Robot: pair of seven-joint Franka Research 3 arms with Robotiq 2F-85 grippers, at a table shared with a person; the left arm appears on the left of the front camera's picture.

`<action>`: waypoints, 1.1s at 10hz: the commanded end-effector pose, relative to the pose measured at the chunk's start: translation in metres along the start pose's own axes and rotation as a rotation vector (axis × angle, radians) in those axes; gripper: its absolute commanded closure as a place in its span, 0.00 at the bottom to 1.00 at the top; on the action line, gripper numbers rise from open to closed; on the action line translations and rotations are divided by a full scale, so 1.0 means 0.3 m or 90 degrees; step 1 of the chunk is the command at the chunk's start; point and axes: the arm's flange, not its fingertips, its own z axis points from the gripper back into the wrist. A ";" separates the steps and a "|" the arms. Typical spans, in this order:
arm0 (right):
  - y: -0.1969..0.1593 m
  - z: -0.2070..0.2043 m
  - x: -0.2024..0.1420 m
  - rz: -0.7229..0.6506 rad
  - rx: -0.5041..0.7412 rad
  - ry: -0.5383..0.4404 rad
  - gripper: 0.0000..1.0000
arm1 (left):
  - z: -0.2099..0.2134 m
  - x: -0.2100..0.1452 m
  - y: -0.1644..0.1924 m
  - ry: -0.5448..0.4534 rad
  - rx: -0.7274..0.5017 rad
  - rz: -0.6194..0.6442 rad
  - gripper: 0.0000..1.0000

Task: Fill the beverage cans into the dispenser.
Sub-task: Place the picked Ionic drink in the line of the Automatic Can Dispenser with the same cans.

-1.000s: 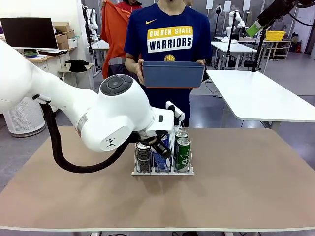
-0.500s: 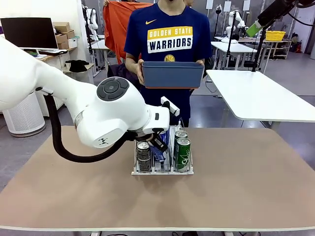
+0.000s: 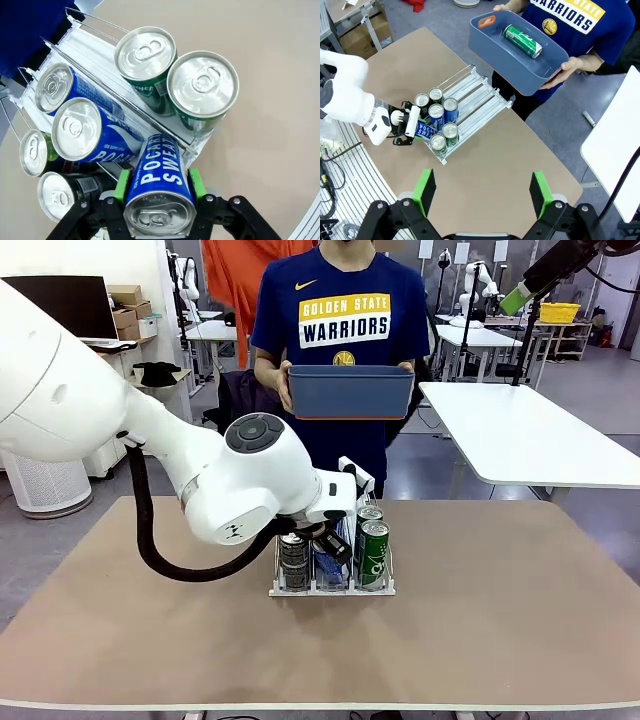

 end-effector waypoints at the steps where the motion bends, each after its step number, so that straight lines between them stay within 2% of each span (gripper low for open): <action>1: 0.001 0.000 0.000 0.000 0.000 0.000 0.00 | -0.017 0.017 -0.015 0.038 -0.068 0.003 0.43; 2: 0.001 0.000 0.000 0.000 0.000 0.000 0.00 | -0.013 0.019 -0.016 0.049 -0.078 -0.002 0.43; 3: 0.001 0.000 0.000 0.000 0.000 0.000 0.00 | -0.005 0.015 0.005 0.008 -0.006 0.003 0.43; 7: 0.001 0.000 0.000 0.000 0.000 0.000 0.00 | -0.005 0.015 0.005 0.008 -0.006 0.003 0.43; 8: 0.001 0.000 0.000 0.000 0.000 0.000 0.00 | -0.001 0.023 0.018 0.019 -0.013 0.001 0.26; 9: 0.001 0.000 0.000 0.000 0.000 0.000 0.00 | 0.036 0.034 0.033 0.005 0.001 0.000 0.24; 10: 0.001 0.000 0.000 0.000 0.000 0.000 0.00 | 0.074 0.050 0.041 -0.006 0.022 0.001 0.06; 11: 0.001 0.000 0.000 0.000 0.000 0.000 0.00 | 0.105 0.069 0.041 -0.021 0.040 0.004 0.04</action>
